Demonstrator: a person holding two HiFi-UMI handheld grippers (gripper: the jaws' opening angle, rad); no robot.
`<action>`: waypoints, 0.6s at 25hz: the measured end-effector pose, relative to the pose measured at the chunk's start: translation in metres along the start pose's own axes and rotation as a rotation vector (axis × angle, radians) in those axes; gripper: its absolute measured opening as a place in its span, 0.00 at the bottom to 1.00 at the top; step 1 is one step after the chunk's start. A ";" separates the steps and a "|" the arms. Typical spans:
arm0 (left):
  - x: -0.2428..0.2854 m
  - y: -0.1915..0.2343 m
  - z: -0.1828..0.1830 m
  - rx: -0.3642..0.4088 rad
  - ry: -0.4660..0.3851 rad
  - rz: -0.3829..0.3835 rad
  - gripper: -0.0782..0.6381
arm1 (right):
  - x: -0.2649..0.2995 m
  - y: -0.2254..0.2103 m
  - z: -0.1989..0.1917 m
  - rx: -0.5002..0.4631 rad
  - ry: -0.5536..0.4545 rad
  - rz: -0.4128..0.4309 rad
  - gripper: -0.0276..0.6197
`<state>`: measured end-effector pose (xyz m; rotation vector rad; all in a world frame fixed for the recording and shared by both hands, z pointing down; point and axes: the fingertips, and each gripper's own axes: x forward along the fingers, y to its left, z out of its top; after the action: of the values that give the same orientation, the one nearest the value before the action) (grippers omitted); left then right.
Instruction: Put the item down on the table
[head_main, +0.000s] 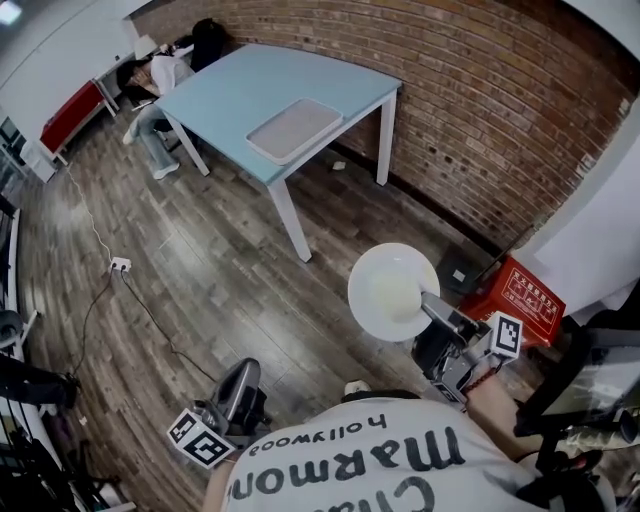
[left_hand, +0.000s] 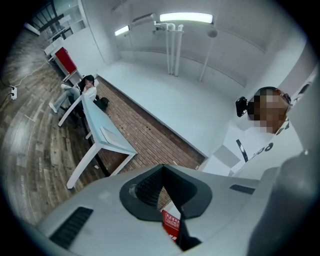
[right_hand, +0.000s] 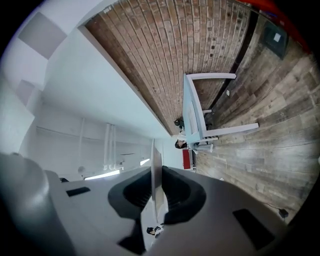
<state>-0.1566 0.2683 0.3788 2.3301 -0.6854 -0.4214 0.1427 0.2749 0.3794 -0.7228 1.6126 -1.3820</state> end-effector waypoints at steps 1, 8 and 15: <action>0.007 0.003 0.001 0.000 0.001 0.004 0.12 | 0.006 -0.002 0.007 0.001 0.004 0.000 0.10; 0.040 0.025 0.009 0.004 -0.019 0.047 0.12 | 0.041 -0.011 0.046 0.004 0.039 0.008 0.10; 0.045 0.039 0.014 -0.003 -0.043 0.092 0.12 | 0.057 -0.025 0.068 0.023 0.029 -0.015 0.10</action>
<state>-0.1404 0.2102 0.3896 2.2820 -0.8081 -0.4315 0.1745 0.1883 0.3896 -0.7055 1.6141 -1.4253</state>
